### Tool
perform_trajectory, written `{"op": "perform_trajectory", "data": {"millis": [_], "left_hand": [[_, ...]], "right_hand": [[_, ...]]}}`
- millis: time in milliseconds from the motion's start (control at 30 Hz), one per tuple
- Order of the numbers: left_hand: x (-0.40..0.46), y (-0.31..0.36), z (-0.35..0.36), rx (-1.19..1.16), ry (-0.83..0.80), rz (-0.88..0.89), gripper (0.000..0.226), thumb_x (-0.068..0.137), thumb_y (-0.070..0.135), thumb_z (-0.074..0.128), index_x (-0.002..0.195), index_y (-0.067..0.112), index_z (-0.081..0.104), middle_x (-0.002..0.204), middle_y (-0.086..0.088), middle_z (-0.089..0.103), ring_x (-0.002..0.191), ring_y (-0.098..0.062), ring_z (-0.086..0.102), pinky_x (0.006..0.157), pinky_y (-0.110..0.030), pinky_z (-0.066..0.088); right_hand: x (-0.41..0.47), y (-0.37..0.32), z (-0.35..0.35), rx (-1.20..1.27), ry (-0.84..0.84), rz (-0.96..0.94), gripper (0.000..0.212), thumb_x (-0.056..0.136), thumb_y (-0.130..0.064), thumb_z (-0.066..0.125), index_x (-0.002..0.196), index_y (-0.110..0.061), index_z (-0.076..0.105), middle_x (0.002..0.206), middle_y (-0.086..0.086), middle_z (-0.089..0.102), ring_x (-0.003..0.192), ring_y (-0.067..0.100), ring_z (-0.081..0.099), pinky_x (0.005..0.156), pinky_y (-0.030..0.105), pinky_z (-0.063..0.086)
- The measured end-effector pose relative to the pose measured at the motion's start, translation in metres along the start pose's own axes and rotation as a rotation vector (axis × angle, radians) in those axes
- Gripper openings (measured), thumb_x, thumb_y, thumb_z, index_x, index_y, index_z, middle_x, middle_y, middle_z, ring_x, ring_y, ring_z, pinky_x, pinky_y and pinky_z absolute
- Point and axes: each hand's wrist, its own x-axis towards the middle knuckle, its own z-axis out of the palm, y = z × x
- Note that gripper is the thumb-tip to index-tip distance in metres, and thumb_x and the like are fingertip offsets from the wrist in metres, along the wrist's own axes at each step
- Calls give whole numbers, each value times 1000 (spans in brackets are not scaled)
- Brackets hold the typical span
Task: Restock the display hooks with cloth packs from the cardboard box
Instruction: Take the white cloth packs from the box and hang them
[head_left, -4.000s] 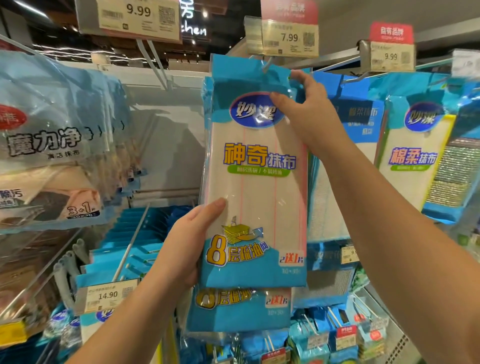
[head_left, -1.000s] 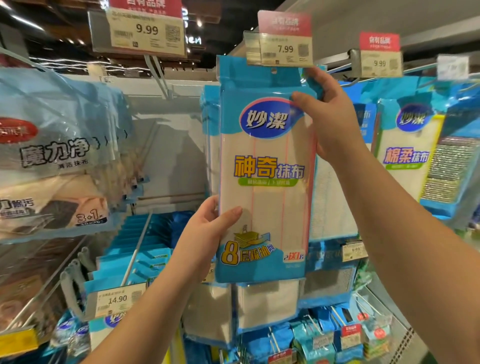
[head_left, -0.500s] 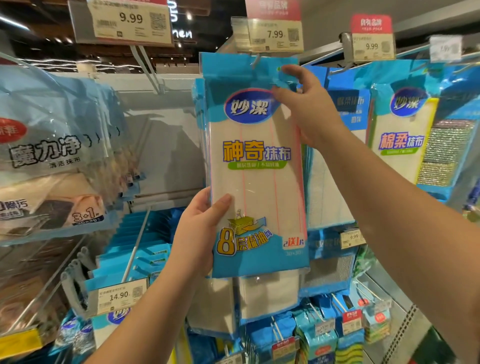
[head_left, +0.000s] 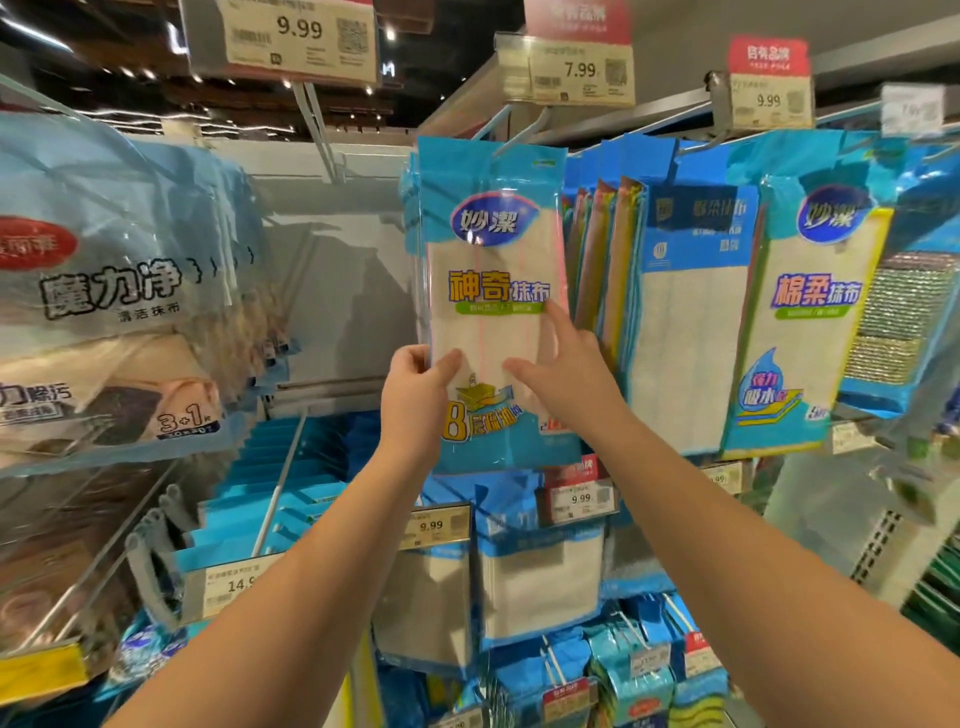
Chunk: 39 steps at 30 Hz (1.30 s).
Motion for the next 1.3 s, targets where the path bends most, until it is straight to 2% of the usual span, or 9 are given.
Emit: {"op": "perform_trajectory", "data": {"millis": [333, 433, 567, 700, 800, 933, 1067, 1133, 1300], "left_hand": [[63, -19, 1, 400, 64, 7, 28, 87, 35, 65, 103, 13, 59, 93, -1, 65, 84, -20, 63, 67, -35, 50], [75, -21, 0, 467, 83, -35, 36, 85, 42, 67, 101, 11, 57, 92, -3, 63, 80, -20, 62, 66, -35, 51], [86, -21, 0, 528, 60, -55, 37, 87, 43, 66, 105, 13, 56, 102, -7, 67, 87, -25, 66, 74, -38, 56], [85, -16, 1, 578, 14, -81, 37, 88, 42, 66, 107, 13, 54, 107, -7, 65, 87, -24, 64, 73, -37, 54], [70, -13, -7, 633, 15, -98, 46, 90, 43, 66, 117, 8, 52, 111, -8, 62, 81, -20, 58, 55, -31, 40], [22, -9, -28, 642, 40, -73, 51, 93, 48, 61, 123, 8, 53, 111, -8, 62, 91, -25, 60, 65, -34, 44], [-67, -14, -64, 573, 66, 23, 24, 92, 36, 64, 103, 13, 63, 88, 1, 64, 85, -20, 61, 78, -35, 49], [-125, -23, -92, 578, 59, 26, 16, 93, 30, 66, 99, 16, 67, 85, 2, 64, 78, -15, 59, 71, -31, 46], [-291, -62, -181, 675, 83, -203, 14, 93, 26, 67, 102, 15, 69, 89, -1, 68, 76, -14, 56, 63, -20, 43]], "right_hand": [[63, 13, 33, -203, -122, 56, 94, 92, -32, 66, 158, -33, 0, 158, 29, 14, 136, 39, 42, 109, 40, 37], [75, 18, 46, -253, -109, 60, 93, 92, -31, 64, 157, -33, -3, 156, 25, 11, 117, 35, 56, 102, 37, 43], [80, 22, 56, -293, -94, 97, 100, 90, -34, 66, 155, -38, -10, 156, 14, 10, 136, 37, 37, 112, 45, 37], [77, 25, 50, -286, -80, 107, 103, 89, -33, 66, 153, -41, -14, 157, 15, 9, 130, 38, 46, 108, 50, 42], [59, 21, 36, -211, -124, 116, 96, 92, -28, 65, 157, -36, -6, 160, 18, 8, 130, 39, 47, 110, 46, 41], [7, 12, 13, -213, -188, 60, 79, 97, -33, 59, 158, -25, 10, 163, 11, 6, 141, 35, 33, 110, 43, 38], [-71, 8, -2, -228, -245, -74, 61, 95, -29, 60, 149, -17, 35, 148, 12, 40, 126, 28, 49, 98, 34, 40], [-118, 13, 1, -170, -310, -83, 53, 93, -24, 63, 142, -11, 47, 137, 12, 53, 118, 23, 56, 95, 28, 40], [-251, 36, 39, -233, -625, -86, 43, 94, -31, 63, 133, -14, 55, 128, 6, 60, 108, 22, 60, 87, 24, 39]]}}
